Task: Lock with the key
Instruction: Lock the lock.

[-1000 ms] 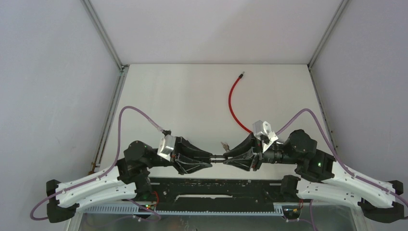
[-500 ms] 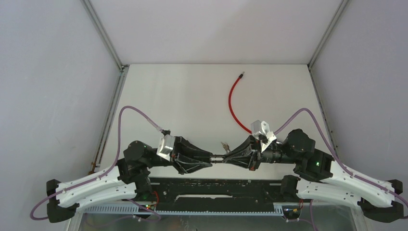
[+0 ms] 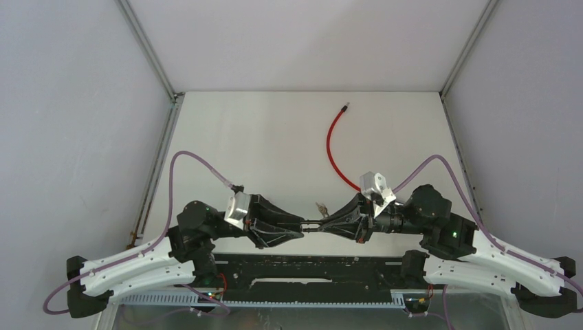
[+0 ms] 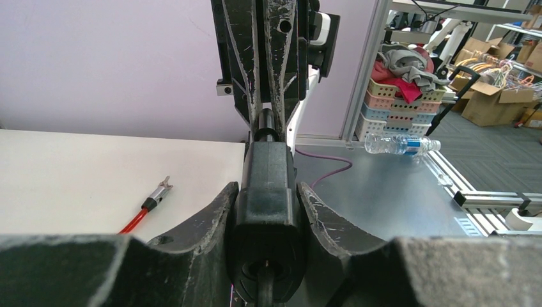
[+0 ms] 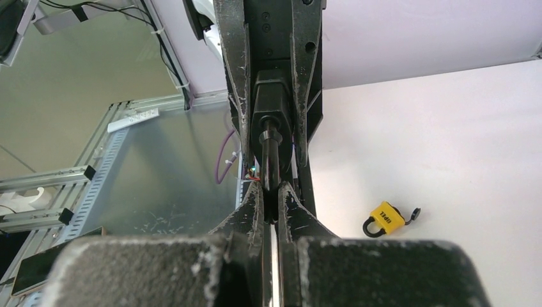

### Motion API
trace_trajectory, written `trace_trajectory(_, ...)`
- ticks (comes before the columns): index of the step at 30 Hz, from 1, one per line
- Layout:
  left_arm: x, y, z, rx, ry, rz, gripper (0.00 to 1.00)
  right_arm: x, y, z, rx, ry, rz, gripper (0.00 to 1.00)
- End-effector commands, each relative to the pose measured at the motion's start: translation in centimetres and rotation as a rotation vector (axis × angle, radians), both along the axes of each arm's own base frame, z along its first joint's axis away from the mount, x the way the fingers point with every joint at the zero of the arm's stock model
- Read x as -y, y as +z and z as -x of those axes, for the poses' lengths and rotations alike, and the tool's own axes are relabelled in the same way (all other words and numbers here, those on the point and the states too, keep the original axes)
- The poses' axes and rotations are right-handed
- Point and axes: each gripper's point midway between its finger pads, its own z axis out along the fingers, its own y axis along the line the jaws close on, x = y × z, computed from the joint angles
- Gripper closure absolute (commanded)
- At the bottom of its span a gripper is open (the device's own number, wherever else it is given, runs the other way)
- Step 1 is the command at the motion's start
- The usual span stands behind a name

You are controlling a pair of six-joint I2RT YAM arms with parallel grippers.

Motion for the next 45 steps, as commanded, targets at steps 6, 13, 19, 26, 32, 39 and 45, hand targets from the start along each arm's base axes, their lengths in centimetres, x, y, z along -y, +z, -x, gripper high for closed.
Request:
trace_trajectory(6, 1.6, 5.5, 0.5, 0.105, -0.058, 0.154, 1.00, -6.5, -0.1, 1.8, 0.032, 0.123, -0.022, 1.00)
trace_trajectory(13, 1.9, 5.1, 0.7, 0.094, -0.074, 0.154, 1.00, -6.6, -0.5, 1.3, 0.032, 0.086, -0.012, 1.00)
trace_trajectory(19, 0.9, 3.8, 0.5, 0.072, -0.040, 0.119, 1.00, -3.2, -0.5, 0.2, 0.054, 0.002, 0.019, 1.00)
trace_trajectory(26, -0.4, 2.8, 0.4, 0.066, -0.001, 0.094, 1.00, -0.4, -0.2, -0.8, 0.064, -0.083, 0.026, 1.00)
trace_trajectory(32, -0.5, 2.8, 0.5, 0.070, 0.000, 0.090, 1.00, -0.3, 0.1, -0.6, 0.060, -0.079, 0.011, 1.00)
trace_trajectory(39, 0.1, 3.6, 0.8, 0.081, -0.036, 0.096, 1.00, -1.5, -0.4, -1.2, 0.044, -0.088, 0.025, 1.00)
trace_trajectory(45, 4.6, 4.2, 2.3, 0.119, -0.195, -0.026, 1.00, -8.0, -2.8, -0.4, 0.017, 0.039, 0.073, 1.00)
